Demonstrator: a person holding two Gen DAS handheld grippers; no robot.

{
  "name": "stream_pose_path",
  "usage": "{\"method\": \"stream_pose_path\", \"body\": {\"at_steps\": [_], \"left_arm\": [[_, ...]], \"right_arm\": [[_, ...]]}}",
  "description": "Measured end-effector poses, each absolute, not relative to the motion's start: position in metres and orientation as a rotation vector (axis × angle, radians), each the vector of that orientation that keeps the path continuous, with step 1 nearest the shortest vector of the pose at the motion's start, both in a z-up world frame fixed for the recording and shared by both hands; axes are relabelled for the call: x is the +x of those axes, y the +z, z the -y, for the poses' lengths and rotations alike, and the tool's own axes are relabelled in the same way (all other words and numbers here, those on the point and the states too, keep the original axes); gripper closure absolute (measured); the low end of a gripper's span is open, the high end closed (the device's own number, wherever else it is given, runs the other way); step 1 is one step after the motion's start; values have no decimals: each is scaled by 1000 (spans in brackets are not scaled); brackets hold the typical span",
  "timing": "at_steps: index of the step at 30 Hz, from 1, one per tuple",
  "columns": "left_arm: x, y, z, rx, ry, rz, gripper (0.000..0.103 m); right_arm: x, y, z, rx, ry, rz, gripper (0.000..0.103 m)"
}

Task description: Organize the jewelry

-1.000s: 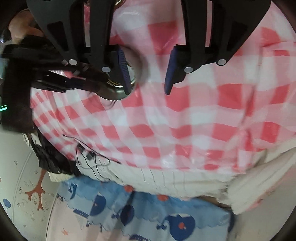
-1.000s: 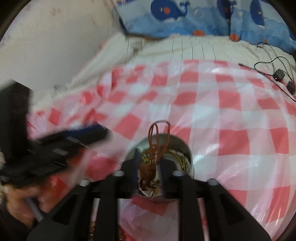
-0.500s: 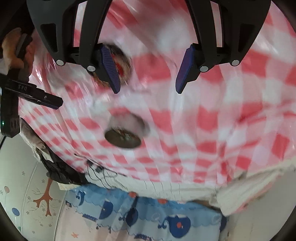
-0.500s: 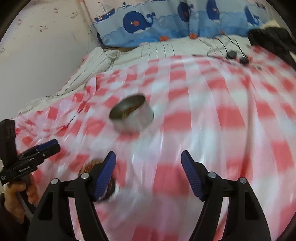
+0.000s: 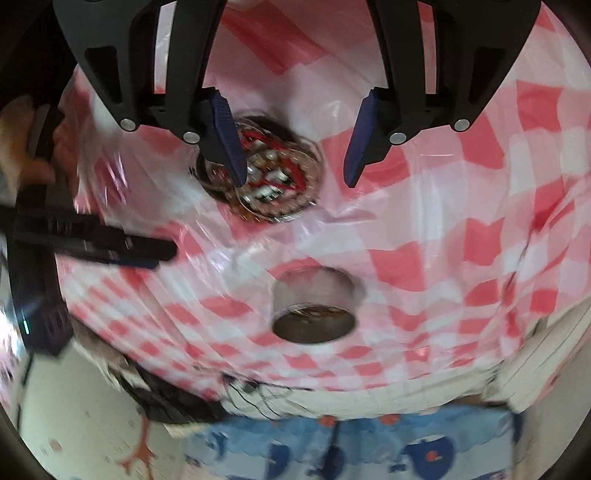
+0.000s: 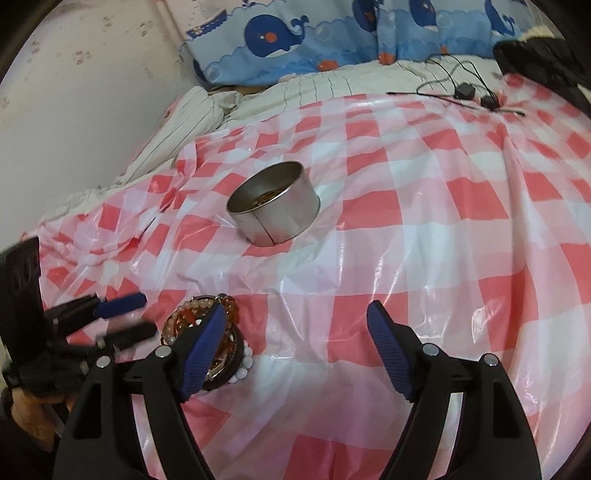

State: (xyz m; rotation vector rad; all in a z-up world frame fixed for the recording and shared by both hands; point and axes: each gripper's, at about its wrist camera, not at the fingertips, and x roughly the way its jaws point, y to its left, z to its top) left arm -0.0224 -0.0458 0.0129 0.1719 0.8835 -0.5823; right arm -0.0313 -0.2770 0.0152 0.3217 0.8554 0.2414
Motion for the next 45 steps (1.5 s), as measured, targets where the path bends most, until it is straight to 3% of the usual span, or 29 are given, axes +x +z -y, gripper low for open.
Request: {"method": "stream_pose_path", "body": {"at_steps": [10, 15, 17, 19, 32, 45], "left_arm": [[-13, -2, 59, 208, -563, -921, 34], [-5, -16, 67, 208, -568, -953, 32], [-5, -16, 68, 205, -576, -946, 33], [-5, -13, 65, 169, -589, -943, 45], [4, 11, 32, 8, -501, -865, 45], [17, 25, -9, -123, -377, -827, 45]], "right_arm": [[-31, 16, 272, 320, 255, -860, 27], [-32, 16, 270, 315, 261, -862, 27], [-32, 15, 270, 315, 263, -863, 27], [-32, 15, 271, 316, 262, -862, 27], [-31, 14, 263, 292, 288, -880, 27], [-20, 24, 170, 29, 583, -874, 27]]}}
